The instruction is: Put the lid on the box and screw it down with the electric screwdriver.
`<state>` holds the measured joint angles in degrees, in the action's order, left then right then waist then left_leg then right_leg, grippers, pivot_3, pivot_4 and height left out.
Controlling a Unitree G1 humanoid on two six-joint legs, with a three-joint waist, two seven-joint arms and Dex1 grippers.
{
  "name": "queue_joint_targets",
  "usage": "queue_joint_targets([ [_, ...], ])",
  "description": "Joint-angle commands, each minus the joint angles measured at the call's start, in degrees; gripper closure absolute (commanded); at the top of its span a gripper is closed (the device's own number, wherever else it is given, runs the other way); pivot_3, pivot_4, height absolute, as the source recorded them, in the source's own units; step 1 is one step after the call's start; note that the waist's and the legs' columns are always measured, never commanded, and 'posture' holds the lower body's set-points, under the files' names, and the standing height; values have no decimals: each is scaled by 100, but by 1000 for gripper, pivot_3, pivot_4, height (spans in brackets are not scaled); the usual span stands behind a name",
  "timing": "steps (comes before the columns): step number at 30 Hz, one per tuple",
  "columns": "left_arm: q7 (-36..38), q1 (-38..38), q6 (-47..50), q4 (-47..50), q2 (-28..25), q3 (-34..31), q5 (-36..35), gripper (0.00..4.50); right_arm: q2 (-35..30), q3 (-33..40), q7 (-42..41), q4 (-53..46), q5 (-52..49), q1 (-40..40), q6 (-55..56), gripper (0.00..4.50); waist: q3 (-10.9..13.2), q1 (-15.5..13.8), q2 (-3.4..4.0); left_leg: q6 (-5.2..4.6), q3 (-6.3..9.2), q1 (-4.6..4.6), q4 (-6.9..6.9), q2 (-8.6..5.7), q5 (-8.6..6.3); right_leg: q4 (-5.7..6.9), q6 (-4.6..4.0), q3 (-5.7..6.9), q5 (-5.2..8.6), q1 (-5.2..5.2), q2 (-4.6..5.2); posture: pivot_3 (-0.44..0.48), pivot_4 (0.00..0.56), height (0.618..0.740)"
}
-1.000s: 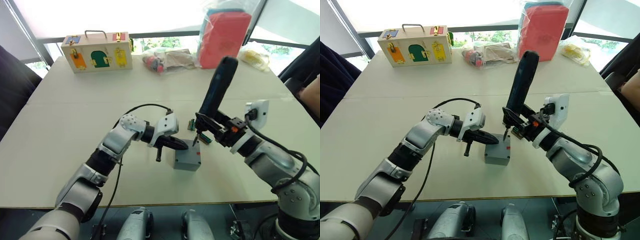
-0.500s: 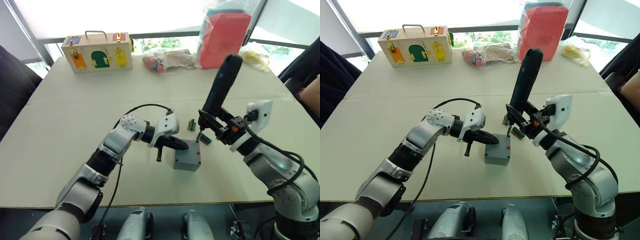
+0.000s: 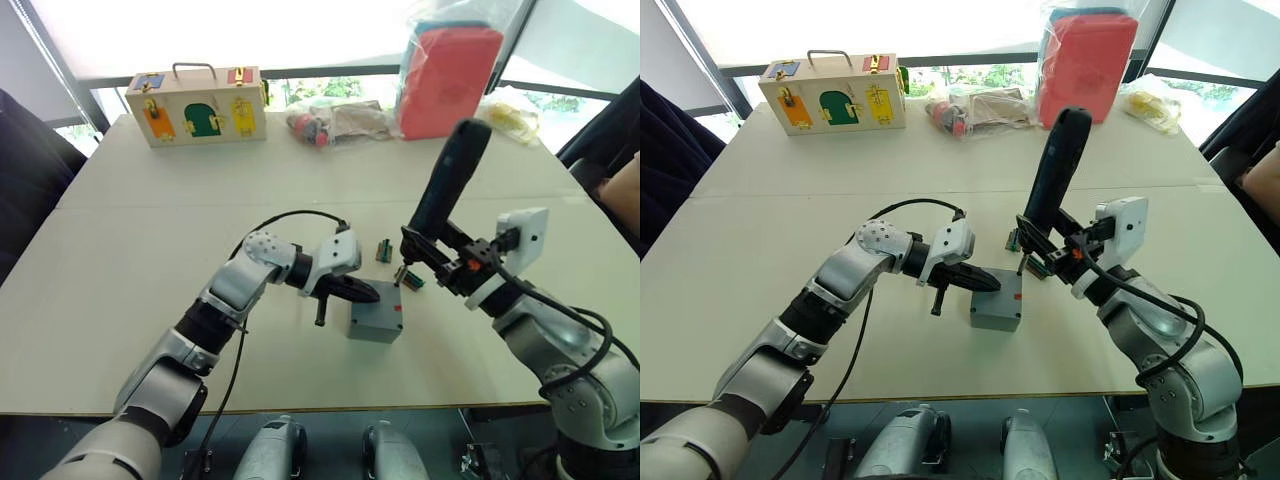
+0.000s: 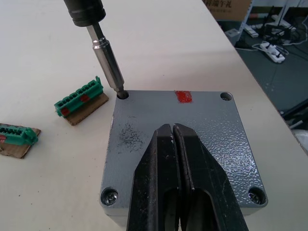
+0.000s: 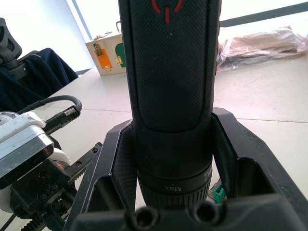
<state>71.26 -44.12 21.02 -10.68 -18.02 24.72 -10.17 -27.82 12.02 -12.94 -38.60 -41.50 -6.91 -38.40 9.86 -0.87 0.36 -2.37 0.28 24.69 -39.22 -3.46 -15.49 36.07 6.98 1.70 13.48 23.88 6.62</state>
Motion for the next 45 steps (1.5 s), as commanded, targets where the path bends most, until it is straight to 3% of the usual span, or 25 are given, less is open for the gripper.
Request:
queue_joint_targets([
  [1,-20,138,136,75,0,113,72,4500,127,-181,15,-18,285,274,161,2769,0,2,0,-5,0,-24,2,0,-3,-6,4,0,4,-22,0,0,150,740],
  [9,-395,365,548,402,34,-95,-45,4500,182,-701,-108,157,790,463,424,2769,-23,8,-18,-14,3,-74,8,0,-12,-16,6,-2,17,-67,2,0,150,740],
  [12,-457,372,539,374,52,-68,-4,4500,461,-561,-49,381,686,586,517,2769,-38,6,-37,-14,4,-76,8,0,-12,-16,6,-2,18,-70,2,0,150,740],
  [23,-554,399,503,342,129,-9,7,4500,50,-1075,-776,742,1525,679,1021,2769,-62,8,-54,-15,6,-110,19,0,-15,-27,4,-1,23,-102,3,0,150,740],
  [45,-608,550,632,525,169,53,-25,4500,338,-797,-714,788,1599,997,1297,2769,-123,-1,-62,-20,21,-132,27,2,-34,-75,-11,5,33,-121,15,0,150,740],
])
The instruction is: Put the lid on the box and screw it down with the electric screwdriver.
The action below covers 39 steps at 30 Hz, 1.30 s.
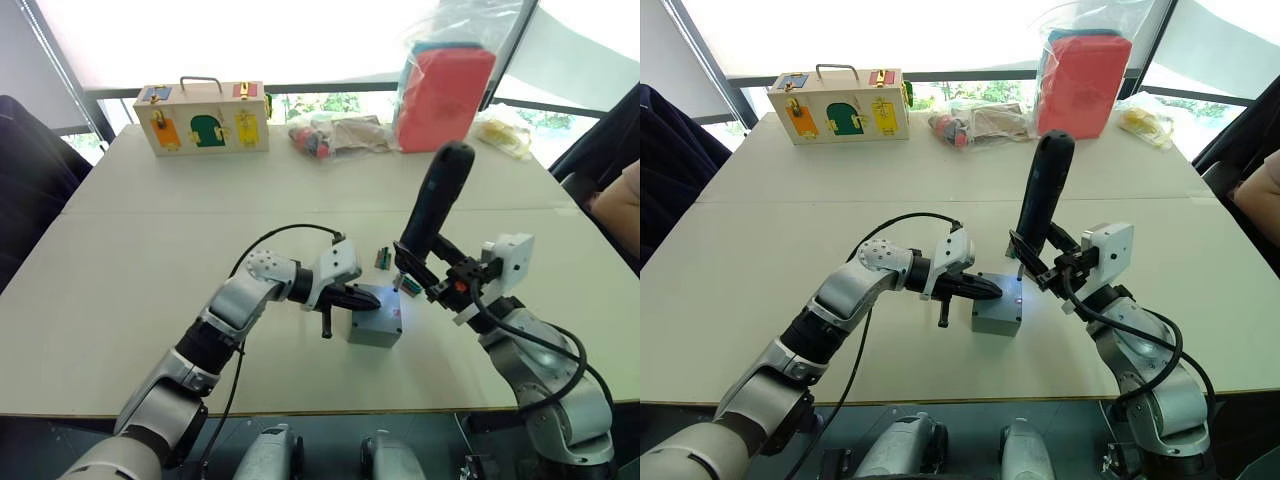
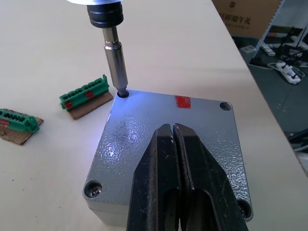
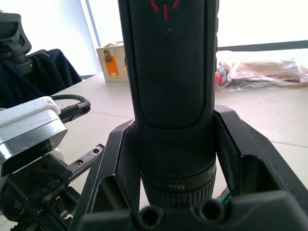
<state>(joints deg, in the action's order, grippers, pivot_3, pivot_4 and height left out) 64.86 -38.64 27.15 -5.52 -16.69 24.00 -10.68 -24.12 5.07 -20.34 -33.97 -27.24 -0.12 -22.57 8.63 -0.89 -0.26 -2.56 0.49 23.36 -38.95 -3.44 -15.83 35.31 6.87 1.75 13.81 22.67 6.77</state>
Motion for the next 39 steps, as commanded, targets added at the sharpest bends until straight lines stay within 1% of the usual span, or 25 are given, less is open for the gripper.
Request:
queue_joint_targets([
  [1,36,-7,15,-2,52,123,19,4500,-38,-92,25,323,172,317,-287,2769,-2,1,-1,0,0,0,0,0,0,0,-1,0,0,0,0,0,150,740],
  [7,61,-21,-6,-53,110,108,20,4500,-111,23,44,273,157,250,-331,2769,-2,-2,0,-1,1,0,1,0,-2,-7,-1,0,1,-1,2,0,150,740],
  [13,53,18,-57,-106,184,148,46,4500,-264,317,99,18,-50,-44,-549,2769,-2,-20,0,-3,1,2,1,0,-4,-10,-3,0,1,-1,6,0,150,740],
  [17,47,173,-13,-7,211,153,-1,4500,-507,933,336,-566,-797,-535,-1195,2769,6,-87,12,-7,0,6,1,0,-7,-15,-4,-1,1,0,13,0,150,740],
  [19,14,243,-6,24,200,148,14,4500,-737,1302,514,-732,-1358,-1008,-1595,2769,14,-130,23,-8,-1,13,1,0,-8,-18,-6,-1,1,8,18,0,150,740],
  [21,-15,299,26,87,201,104,-17,4500,-975,1648,727,-692,-1984,-1604,-1945,2769,26,-147,41,-8,-2,25,1,-2,-7,-18,-9,-1,-1,17,25,0,150,740],
  [23,-65,314,108,171,253,-39,-157,4500,-1151,1935,975,-463,-2620,-2232,-2243,2769,28,-137,44,-8,-4,38,1,-2,-7,-19,-10,-1,-2,32,27,0,150,740],
  [26,-540,144,394,189,629,-700,-644,4500,-1299,2366,1590,139,-3808,-2934,-2705,2769,32,-128,48,-6,-4,87,0,0,-5,-11,-14,-1,-8,61,21,0,150,740],
  [28,-547,104,605,464,563,-1024,-942,4500,-1633,2583,2100,737,-4435,-3219,-3225,2769,34,-143,46,-1,5,104,-1,3,0,-7,3,6,-20,73,15,0,150,740],
  [31,-404,190,856,968,85,-1241,-1135,4500,-2473,2578,2789,1890,-5654,-3477,-4206,2769,45,-117,54,1,-2,110,-2,4,1,-9,0,6,-19,77,18,0,150,740],
  [32,-341,241,961,1152,-150,-1294,-1191,4500,-2932,2392,2822,2382,-6003,-3547,-4715,2769,57,-109,64,1,-6,110,-3,4,1,-9,-8,5,-15,78,21,0,150,740],
  [34,-247,332,1074,1427,-579,-1325,-1235,4500,-3556,2079,2924,3128,-6339,-3692,-5373,2769,71,-112,77,0,-11,111,3,4,1,-15,-27,5,-11,78,27,0,150,740],
  [35,-168,378,1111,1522,-810,-1339,-1252,4500,-3783,1917,2871,3454,-6305,-3766,-5684,2769,84,-105,94,0,-12,111,1,5,1,-16,-27,5,-11,80,26,0,150,740],
  [36,-103,411,1162,1572,-1020,-1377,-1283,4500,-3986,1727,2646,3609,-6115,-3776,-5923,2769,88,-102,97,-1,-16,111,5,5,1,-17,-28,4,-11,80,28,0,150,740],
  [39,-4,480,1331,1637,-1373,-1548,-1454,4500,-4299,1331,2200,4010,-5876,-3675,-6553,2769,123,-74,105,-2,-17,112,6,6,1,-18,-29,4,-10,82,26,0,150,740],
])
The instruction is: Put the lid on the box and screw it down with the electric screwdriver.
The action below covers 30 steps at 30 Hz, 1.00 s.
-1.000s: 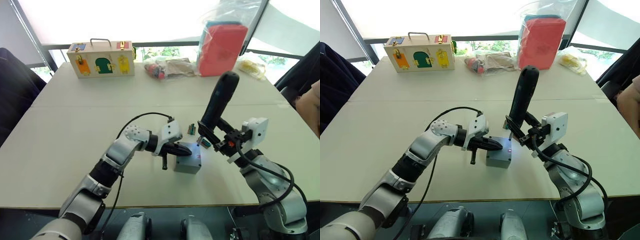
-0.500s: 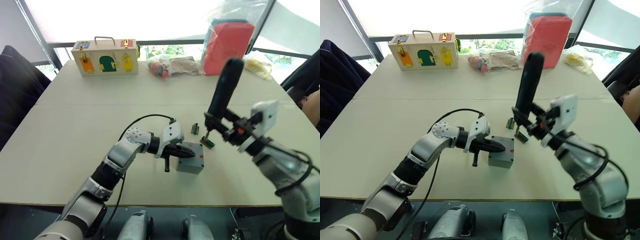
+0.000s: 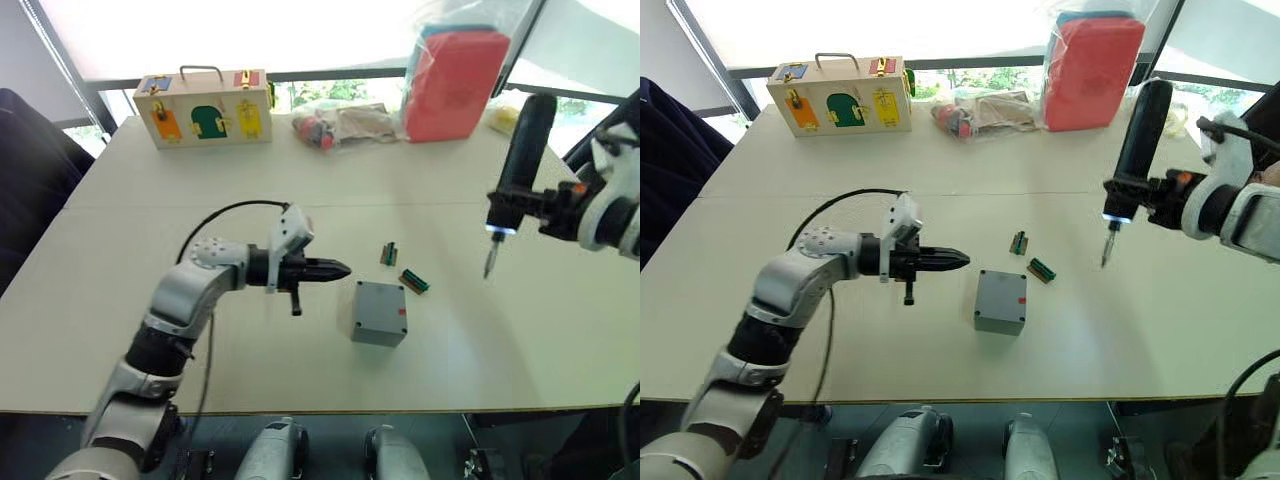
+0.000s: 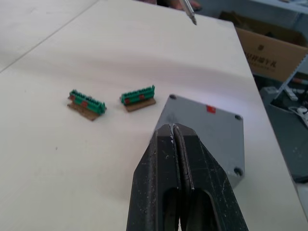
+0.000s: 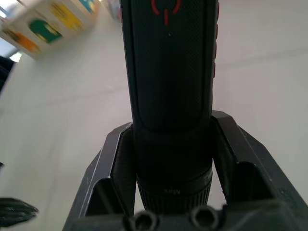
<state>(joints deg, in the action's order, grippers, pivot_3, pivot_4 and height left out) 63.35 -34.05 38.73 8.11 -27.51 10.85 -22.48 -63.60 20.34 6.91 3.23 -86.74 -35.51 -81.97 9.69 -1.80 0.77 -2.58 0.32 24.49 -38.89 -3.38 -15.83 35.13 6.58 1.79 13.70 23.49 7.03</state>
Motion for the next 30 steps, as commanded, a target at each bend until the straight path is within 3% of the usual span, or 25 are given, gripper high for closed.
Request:
queue_joint_targets([
  [1,164,51,209,283,-370,-266,-327,4500,-366,-270,-611,421,94,-98,-773,2769,28,26,-2,0,0,1,0,0,0,0,0,0,0,0,-1,0,150,740],
  [7,307,515,360,653,-869,-112,-458,4500,-234,-849,-735,1085,-181,278,-1053,2769,48,107,3,-5,-1,4,-1,0,-2,-3,3,0,-1,0,-1,0,150,740],
  [18,-78,609,450,626,-698,-246,-671,4500,2,-1713,-982,1797,1141,-148,-1053,2769,51,112,1,-2,-4,6,-8,1,-1,1,7,0,-4,3,-15,0,150,740],
  [20,-111,643,474,675,-709,-240,-710,4500,46,-1775,-1152,1780,1401,-221,-1053,1754,51,113,1,-2,-4,6,-8,1,-1,1,8,0,-4,3,-18,0,150,740],
  [25,-183,675,557,592,-772,-440,-877,4500,54,-1901,-1596,1622,1932,-361,-1053,68,51,106,-2,-2,-3,4,-11,1,-1,1,9,0,-5,-1,-20,0,150,740],
  [30,-126,861,646,561,-1025,-606,-992,4500,-288,-1762,-2577,916,2807,-288,-87,68,51,112,1,-2,-4,5,-11,0,-1,1,13,1,-8,4,-21,0,150,740],
])
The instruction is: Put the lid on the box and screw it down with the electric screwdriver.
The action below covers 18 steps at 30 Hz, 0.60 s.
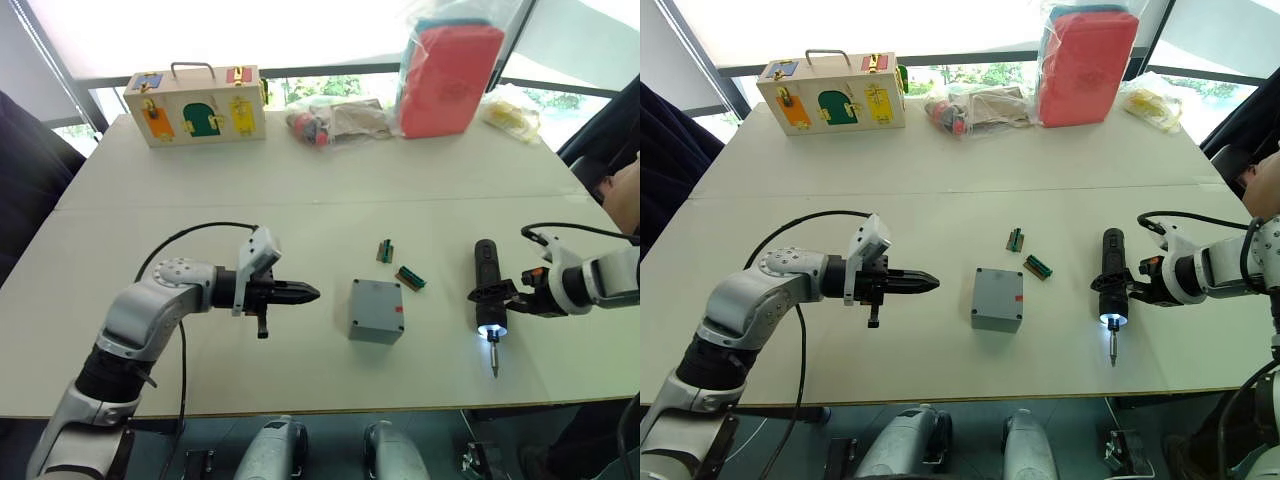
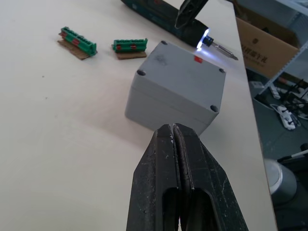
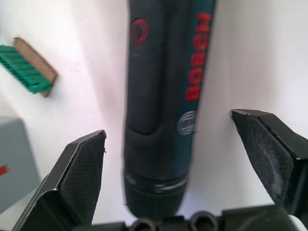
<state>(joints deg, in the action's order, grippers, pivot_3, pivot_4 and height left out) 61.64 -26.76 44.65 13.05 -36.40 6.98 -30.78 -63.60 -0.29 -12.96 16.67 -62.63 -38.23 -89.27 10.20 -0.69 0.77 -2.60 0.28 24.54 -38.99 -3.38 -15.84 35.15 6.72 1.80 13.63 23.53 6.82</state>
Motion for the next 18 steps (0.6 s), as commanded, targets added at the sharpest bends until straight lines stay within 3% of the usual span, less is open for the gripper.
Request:
queue_joint_targets([
  [1,66,209,55,53,-173,-246,-194,4500,-285,508,-779,-518,477,33,925,68,0,3,1,0,0,0,0,0,0,1,7,0,-4,1,0,0,150,740],
  [3,114,369,50,-1,-282,-282,-210,4500,-199,1124,-1053,-739,543,278,1473,68,1,0,-1,0,0,0,1,0,0,2,12,3,-6,2,-3,0,150,740],
  [7,31,785,476,377,-662,-669,-545,4500,408,3108,-1979,-2236,14,1676,2276,68,5,-14,-15,3,8,-2,4,4,1,6,17,4,-8,-3,-5,0,150,740],
  [9,98,941,690,542,-870,-830,-764,4500,664,3541,-2491,-2951,-262,2355,2384,68,7,-21,-17,3,13,-1,5,7,1,5,18,4,-8,-5,-5,0,150,740],
  [14,52,1712,1215,1254,-1276,-1162,-1318,4500,795,3504,-3714,-4857,-837,4261,2225,68,6,-3,-14,4,12,-15,5,10,0,5,14,-3,-6,-16,4,0,150,740],
  [18,-100,2494,1308,1701,-1369,-1261,-1482,4500,707,2890,-4263,-5687,-459,5057,2587,68,6,-4,-15,5,10,-15,5,11,-2,2,-7,-8,6,-10,12,0,150,740],
])
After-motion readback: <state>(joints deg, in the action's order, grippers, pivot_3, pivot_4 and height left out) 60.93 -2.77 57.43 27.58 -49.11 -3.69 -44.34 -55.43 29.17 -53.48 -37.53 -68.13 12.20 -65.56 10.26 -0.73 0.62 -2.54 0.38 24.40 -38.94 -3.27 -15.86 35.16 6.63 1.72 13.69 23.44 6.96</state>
